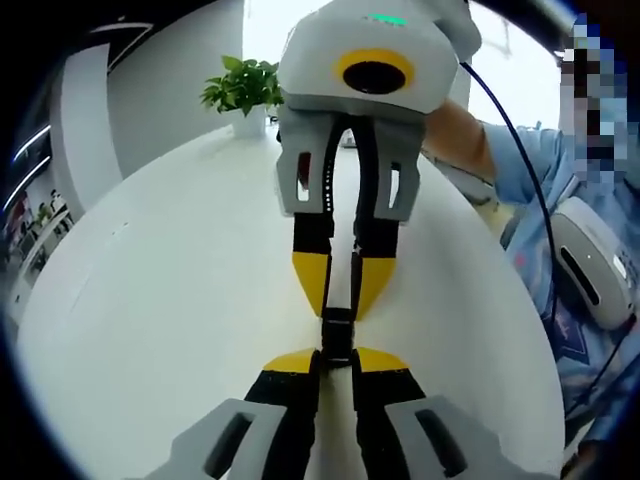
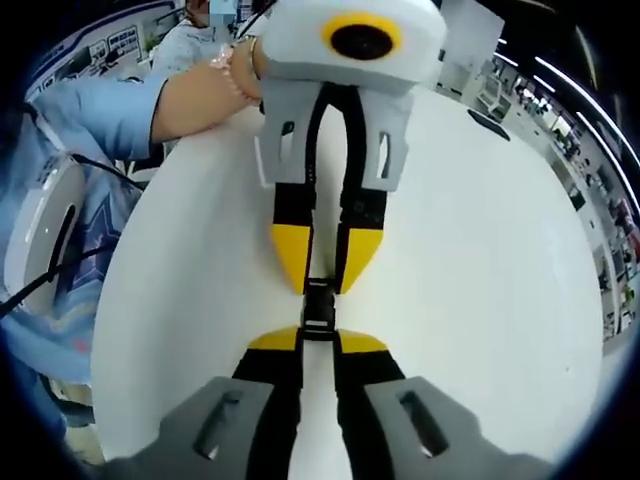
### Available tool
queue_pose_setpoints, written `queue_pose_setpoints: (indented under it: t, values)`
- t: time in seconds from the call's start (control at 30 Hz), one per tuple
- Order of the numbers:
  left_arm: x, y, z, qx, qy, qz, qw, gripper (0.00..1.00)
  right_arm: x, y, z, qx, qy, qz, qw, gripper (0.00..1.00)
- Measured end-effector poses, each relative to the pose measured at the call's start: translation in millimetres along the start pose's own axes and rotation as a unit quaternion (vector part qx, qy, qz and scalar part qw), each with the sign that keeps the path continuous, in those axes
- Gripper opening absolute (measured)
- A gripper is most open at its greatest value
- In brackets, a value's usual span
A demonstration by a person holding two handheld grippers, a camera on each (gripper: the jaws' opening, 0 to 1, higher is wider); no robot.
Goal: Snap the two parts of the plastic buckle together until the buckle closes and remains connected.
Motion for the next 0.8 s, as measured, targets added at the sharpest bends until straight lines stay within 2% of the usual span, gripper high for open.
queue_pose_setpoints:
  t: [0.33, 0.8]
  values:
    - [-2, 6.9, 21.7, 0.002, 0.002, 0.019, 0.9998, 0.11, 1, -8.7, -23, -0.017, -0.004, -0.020, 0.9996, 0.10]
    - [-3, 14.5, 54.1, -0.004, -0.001, 0.038, 0.9993, 0.11, 4, -14.6, -36, -0.021, -0.015, -0.031, 0.9992, 0.10]
Point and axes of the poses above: the point that each gripper's makers call its tool centre point, and the gripper's own axes: x roughly backward along the fingers, z roughly to its left, y roughly out of its top, the point moved 9 cm from there along x, roughly backward along the fingers, and after that the axes turned 4 degrees about y, right-handed, at the moved point
